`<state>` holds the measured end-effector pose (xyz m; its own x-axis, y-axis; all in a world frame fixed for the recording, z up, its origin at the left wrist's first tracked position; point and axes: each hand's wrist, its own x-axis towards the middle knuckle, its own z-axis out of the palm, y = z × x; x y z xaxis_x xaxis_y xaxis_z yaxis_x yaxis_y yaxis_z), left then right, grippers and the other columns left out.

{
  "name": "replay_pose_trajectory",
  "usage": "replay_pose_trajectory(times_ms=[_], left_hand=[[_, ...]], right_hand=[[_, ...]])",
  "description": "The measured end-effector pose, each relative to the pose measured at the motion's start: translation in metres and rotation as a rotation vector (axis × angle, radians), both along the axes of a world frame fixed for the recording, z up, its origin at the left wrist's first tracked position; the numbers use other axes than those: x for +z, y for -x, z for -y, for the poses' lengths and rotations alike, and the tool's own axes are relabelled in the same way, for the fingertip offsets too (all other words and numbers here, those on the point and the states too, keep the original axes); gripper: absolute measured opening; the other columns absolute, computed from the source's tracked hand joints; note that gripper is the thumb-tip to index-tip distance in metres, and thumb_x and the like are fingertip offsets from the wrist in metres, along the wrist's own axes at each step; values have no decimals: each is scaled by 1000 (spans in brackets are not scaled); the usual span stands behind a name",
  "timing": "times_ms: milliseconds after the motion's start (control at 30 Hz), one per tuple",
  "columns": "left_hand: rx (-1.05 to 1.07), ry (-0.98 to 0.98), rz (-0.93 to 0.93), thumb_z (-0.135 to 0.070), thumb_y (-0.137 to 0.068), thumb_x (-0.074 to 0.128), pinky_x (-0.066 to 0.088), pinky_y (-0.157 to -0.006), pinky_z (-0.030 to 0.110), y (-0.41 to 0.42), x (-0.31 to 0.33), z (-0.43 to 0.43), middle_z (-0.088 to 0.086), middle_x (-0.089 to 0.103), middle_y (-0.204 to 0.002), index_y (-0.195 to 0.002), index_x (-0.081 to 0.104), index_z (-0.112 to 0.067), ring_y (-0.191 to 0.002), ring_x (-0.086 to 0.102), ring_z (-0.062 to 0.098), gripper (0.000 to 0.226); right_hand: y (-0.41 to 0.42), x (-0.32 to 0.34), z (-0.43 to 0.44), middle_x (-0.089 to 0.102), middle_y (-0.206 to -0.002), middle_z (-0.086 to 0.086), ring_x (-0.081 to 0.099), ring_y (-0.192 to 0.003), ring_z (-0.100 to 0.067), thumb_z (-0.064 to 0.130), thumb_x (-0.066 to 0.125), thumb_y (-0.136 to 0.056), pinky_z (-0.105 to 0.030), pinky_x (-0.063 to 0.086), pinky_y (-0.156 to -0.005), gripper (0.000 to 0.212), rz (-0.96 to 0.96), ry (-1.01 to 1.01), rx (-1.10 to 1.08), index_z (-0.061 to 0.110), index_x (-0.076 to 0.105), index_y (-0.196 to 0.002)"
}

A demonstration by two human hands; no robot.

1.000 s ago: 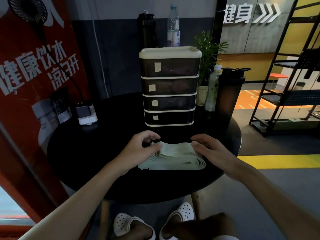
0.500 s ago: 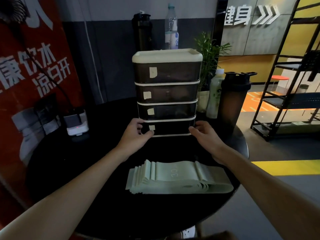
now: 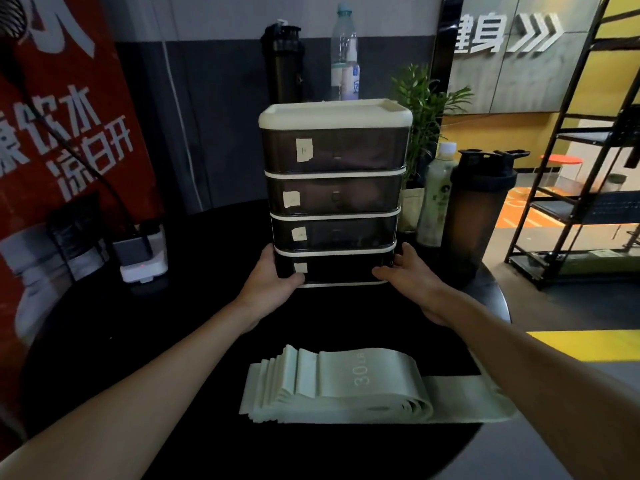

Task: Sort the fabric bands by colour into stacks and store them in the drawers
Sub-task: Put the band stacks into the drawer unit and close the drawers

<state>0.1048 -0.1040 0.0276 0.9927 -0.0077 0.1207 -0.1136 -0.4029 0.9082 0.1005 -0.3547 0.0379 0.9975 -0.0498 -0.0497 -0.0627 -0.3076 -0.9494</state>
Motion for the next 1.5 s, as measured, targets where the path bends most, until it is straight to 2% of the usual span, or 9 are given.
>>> replay_pose_trajectory(times_ms=[133, 267, 500, 700, 833, 1000, 1100, 1333, 1500], left_hand=[[-31, 4, 3, -30, -69, 70, 47, -98, 25, 10, 4, 0, -13, 68, -115, -133, 49, -26, -109, 62, 3, 68], [-23, -14, -3, -32, -70, 70, 49, -100, 31, 26, 6, -5, -13, 67, -116, -130, 51, -29, -109, 62, 5, 63], [-52, -37, 11, -17, -88, 69, 44, -83, 14, 59, 9, -8, -22, 60, -106, -113, 45, -37, -101, 57, -6, 40], [-50, -65, -1, -19, -93, 67, 40, -72, 10, 82, 11, -9, -24, 50, -99, -123, 39, -32, -90, 51, -10, 43], [-56, -88, -1, -18, -94, 65, 38, -70, 7, 93, 13, -10, -26, 47, -102, -145, 36, -19, -91, 48, -11, 59], [-42, -155, 74, -21, -96, 62, 35, -67, -1, 114, 28, -9, -16, 49, -118, -145, 39, -16, -95, 48, -8, 55], [-99, -321, 315, -27, -95, 62, 36, -88, 5, 125, 39, -9, -13, 51, -129, -132, 55, -24, -116, 49, 0, 39], [-489, -611, 379, -48, -91, 63, 48, -96, 29, 145, 35, 19, -23, 61, -111, -105, 71, -37, -107, 56, -3, 20], [-506, -557, 347, -44, -89, 68, 51, -95, 34, 148, 24, 19, -23, 62, -110, -107, 73, -35, -105, 58, -3, 20]], right_hand=[[15, 8, -4, 63, -116, -1, 64, -103, -18, 23, 72, -79, -42, 50, -99, 63, -1, 19, -5, 19, 37, -131], [37, 17, -4, 52, -100, 10, 57, -99, -15, 16, 66, -90, -31, 46, -93, 81, 4, 10, 6, 16, 13, -152], [78, 20, -5, 50, -132, -1, 56, -103, -16, 17, 65, -92, -32, 46, -97, 91, -17, -11, 9, 20, 0, -156], [101, 20, -6, 49, -122, 2, 53, -94, -10, 17, 64, -93, -28, 41, -91, 90, -2, -29, 21, 19, 0, -156], [108, 16, -4, 48, -123, 1, 53, -101, -13, 17, 64, -93, -27, 40, -90, 88, 22, -36, 13, 21, 3, -156], [113, 15, -2, 46, -133, -1, 50, -112, -15, 16, 64, -93, -27, 39, -92, 86, 42, -23, 19, 20, 5, -155], [123, 12, 6, 40, -144, -5, 47, -124, -19, 19, 66, -92, -29, 41, -96, 85, 60, 13, 11, 23, 10, -155], [161, -14, 35, 56, -104, 3, 54, -92, -12, 18, 73, -85, -25, 47, -83, 59, 210, 192, -158, 15, 44, -137], [181, -33, 59, 56, -95, 19, 54, -101, -17, 33, 78, -77, -49, 43, -97, 58, 214, 262, -269, 24, 51, -127]])
